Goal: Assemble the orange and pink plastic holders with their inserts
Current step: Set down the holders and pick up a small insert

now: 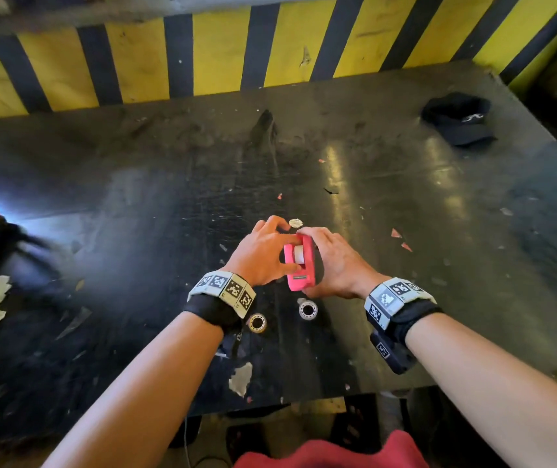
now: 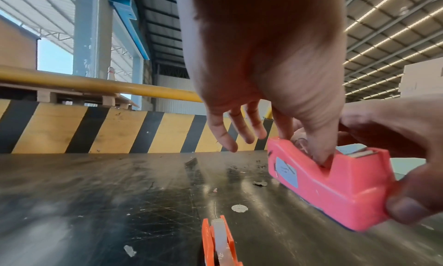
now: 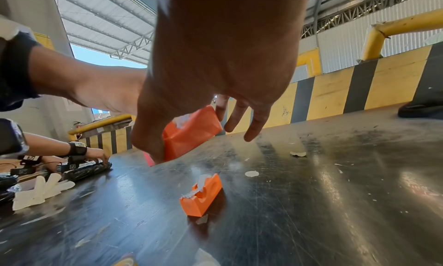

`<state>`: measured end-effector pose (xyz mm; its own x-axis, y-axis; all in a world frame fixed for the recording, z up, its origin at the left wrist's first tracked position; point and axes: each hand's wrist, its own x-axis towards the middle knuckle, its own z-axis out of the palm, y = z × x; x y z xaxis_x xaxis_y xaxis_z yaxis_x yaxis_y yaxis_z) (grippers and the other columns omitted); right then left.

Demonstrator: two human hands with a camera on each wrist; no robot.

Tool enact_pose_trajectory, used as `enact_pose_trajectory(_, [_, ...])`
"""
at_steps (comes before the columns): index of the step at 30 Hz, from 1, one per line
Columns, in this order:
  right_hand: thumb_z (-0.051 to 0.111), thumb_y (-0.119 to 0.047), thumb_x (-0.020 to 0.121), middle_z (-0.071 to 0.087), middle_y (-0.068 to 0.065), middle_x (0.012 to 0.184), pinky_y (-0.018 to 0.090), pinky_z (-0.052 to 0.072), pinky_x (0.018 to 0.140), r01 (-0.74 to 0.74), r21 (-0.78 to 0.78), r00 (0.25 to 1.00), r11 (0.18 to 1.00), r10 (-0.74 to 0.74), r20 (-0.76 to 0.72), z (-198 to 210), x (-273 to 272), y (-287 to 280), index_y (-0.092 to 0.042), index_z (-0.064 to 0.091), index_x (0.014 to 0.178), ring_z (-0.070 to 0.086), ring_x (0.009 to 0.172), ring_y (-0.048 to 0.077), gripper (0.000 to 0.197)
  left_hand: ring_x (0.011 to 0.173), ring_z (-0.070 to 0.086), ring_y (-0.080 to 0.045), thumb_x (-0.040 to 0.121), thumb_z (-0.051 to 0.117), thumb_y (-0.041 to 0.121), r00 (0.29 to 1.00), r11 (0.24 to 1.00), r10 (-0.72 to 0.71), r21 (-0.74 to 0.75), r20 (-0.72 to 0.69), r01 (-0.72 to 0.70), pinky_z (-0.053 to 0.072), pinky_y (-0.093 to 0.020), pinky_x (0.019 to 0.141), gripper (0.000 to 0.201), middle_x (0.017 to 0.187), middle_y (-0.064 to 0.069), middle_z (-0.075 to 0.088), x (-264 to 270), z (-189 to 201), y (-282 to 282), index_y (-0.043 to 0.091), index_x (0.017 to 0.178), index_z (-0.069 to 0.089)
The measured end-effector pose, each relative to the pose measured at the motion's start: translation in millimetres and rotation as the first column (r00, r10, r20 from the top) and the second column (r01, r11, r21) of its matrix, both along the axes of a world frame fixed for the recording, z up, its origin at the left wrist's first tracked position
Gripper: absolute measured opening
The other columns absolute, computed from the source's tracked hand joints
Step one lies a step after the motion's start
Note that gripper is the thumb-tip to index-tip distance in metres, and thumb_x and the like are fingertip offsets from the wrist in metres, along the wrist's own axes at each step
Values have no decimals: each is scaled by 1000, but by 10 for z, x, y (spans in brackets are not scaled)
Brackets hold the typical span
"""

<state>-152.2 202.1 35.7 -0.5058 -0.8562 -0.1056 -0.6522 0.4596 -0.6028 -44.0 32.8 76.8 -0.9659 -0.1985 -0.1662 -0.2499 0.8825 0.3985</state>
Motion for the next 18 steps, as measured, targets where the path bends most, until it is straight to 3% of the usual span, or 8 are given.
enact_pose_trajectory(4, [92,-45,52,42,-6,147,42,49,102,0,12,1000,1000,0,11,-52,57,25,-34,31,149,49,123,24,115,126,43,-24,88,76,43,999,999,-11,-52,33,13,49,-36,96,45,141,1,44,33,17,45,33,132,66])
enact_pose_trajectory(12, [95,-45,56,41,-9,149,41,47,105,7,24,1000,1000,-7,23,-157,78,105,-35,29,150,47,127,22,115,122,54,-19,92,72,44,999,1000,9,-2,40,-9,50,-38,97,49,129,3,59,125,34,61,31,138,62])
enact_pose_trajectory(18, [96,-48,56,43,-7,147,41,45,107,12,73,998,997,-16,53,-260,-23,94,-34,31,148,47,128,22,114,104,64,-18,94,72,38,1000,1000,4,25,25,-5,52,-37,94,41,114,4,67,132,47,58,28,133,66])
